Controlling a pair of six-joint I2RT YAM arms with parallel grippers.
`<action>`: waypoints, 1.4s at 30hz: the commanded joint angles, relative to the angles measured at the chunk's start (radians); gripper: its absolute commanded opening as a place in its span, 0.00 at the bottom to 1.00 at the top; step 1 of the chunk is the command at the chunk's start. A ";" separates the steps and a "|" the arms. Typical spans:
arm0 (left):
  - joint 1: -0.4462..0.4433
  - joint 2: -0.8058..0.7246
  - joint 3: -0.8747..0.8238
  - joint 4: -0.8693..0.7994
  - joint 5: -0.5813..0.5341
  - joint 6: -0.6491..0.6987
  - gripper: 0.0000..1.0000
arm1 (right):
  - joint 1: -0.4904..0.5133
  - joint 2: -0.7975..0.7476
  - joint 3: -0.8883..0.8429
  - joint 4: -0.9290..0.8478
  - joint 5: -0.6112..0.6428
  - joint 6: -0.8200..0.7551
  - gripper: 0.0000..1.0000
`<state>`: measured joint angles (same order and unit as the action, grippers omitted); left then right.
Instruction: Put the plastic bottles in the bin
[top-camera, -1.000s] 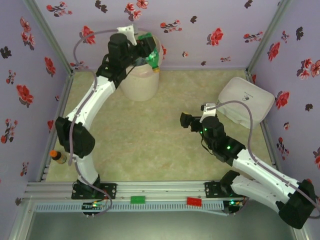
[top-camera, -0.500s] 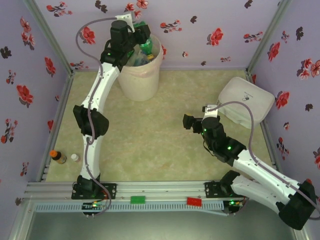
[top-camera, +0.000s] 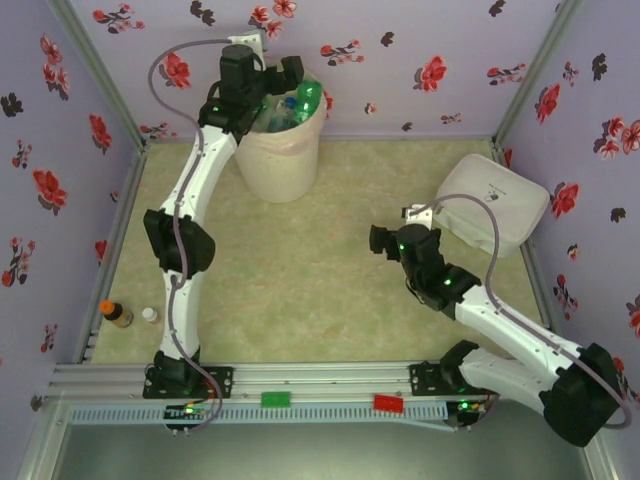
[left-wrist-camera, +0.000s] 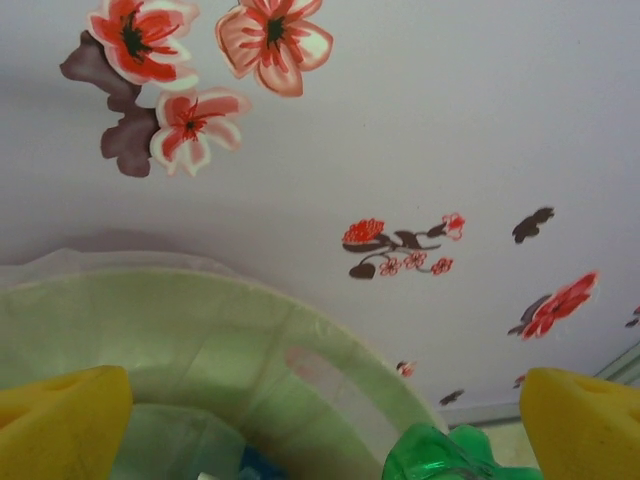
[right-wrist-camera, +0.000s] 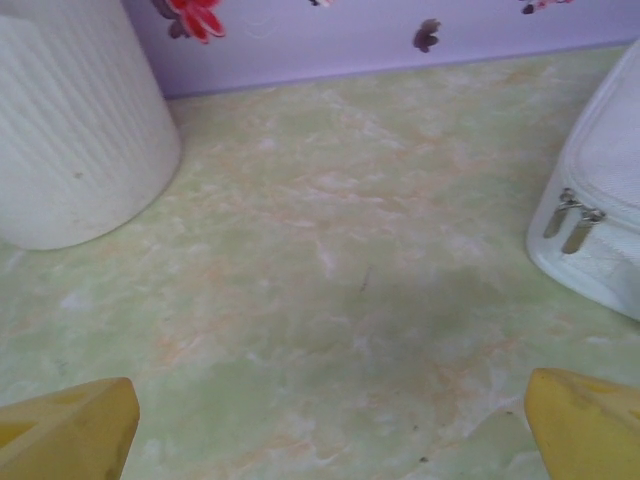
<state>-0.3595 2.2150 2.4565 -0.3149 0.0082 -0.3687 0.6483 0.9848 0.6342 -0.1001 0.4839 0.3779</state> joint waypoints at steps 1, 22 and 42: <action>0.013 -0.162 -0.077 -0.005 -0.023 0.101 1.00 | -0.058 0.047 0.041 0.044 0.052 -0.077 1.00; 0.111 -0.988 -1.673 0.456 -0.595 0.255 1.00 | -0.491 0.351 -0.249 0.829 0.029 -0.347 1.00; 0.200 -0.813 -2.055 1.080 -0.473 0.389 1.00 | -0.613 0.573 -0.262 1.013 -0.164 -0.263 0.99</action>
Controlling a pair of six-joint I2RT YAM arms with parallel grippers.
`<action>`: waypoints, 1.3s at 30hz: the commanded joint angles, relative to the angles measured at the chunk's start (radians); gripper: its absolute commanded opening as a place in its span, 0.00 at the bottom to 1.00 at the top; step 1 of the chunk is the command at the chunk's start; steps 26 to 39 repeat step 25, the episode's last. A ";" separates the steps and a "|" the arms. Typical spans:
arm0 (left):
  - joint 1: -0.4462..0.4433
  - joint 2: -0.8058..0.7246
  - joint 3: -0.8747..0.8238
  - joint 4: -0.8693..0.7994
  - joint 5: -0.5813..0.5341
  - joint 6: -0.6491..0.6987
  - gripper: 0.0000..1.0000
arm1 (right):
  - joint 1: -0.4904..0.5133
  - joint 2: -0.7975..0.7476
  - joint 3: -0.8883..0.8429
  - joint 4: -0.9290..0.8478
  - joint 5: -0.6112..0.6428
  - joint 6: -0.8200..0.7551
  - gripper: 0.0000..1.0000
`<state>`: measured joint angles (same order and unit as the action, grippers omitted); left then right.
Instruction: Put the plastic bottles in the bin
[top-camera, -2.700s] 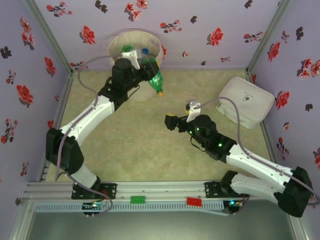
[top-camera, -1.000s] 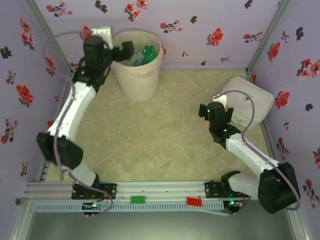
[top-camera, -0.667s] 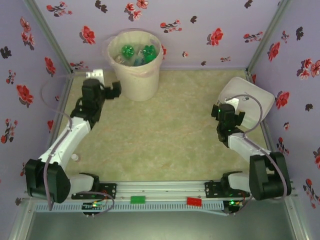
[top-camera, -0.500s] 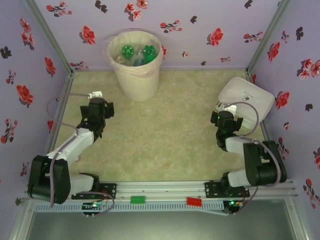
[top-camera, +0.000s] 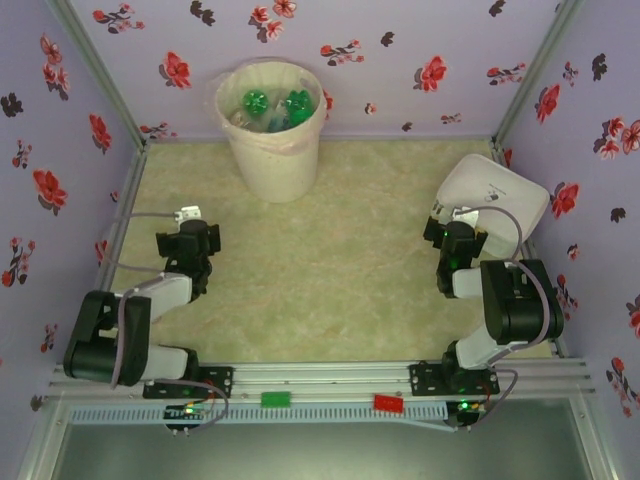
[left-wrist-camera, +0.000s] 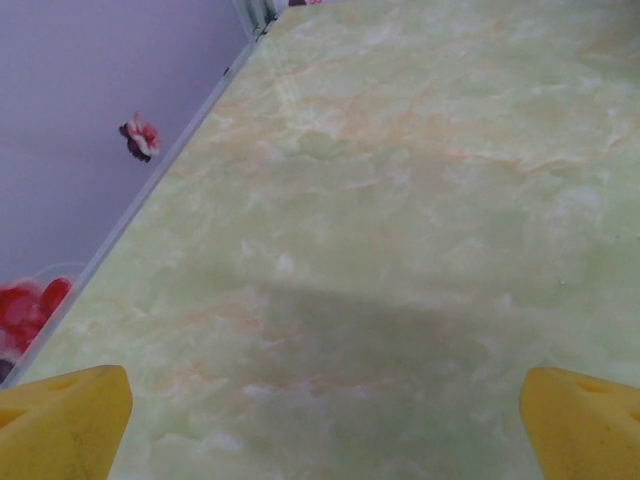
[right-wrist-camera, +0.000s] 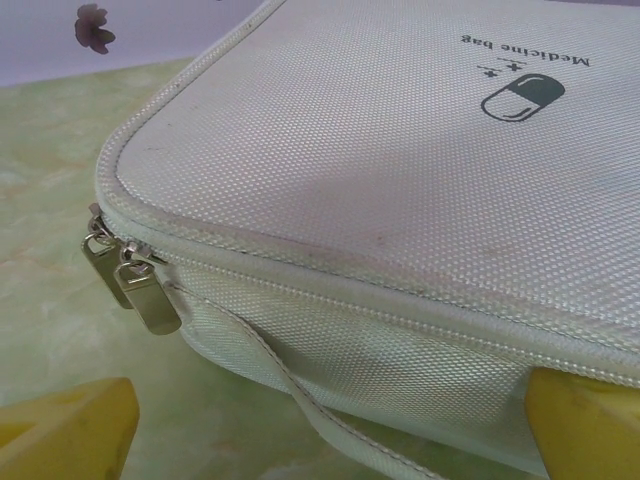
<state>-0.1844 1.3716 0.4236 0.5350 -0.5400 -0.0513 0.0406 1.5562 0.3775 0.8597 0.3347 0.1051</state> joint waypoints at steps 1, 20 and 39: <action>0.037 0.056 -0.034 0.298 0.103 0.102 1.00 | -0.005 0.001 -0.005 0.050 -0.016 0.011 0.99; 0.149 0.176 -0.057 0.417 0.308 0.030 1.00 | -0.007 0.005 0.002 0.040 -0.027 0.013 0.99; 0.157 0.175 -0.037 0.375 0.325 0.028 1.00 | -0.007 0.001 -0.005 0.053 -0.025 0.010 0.99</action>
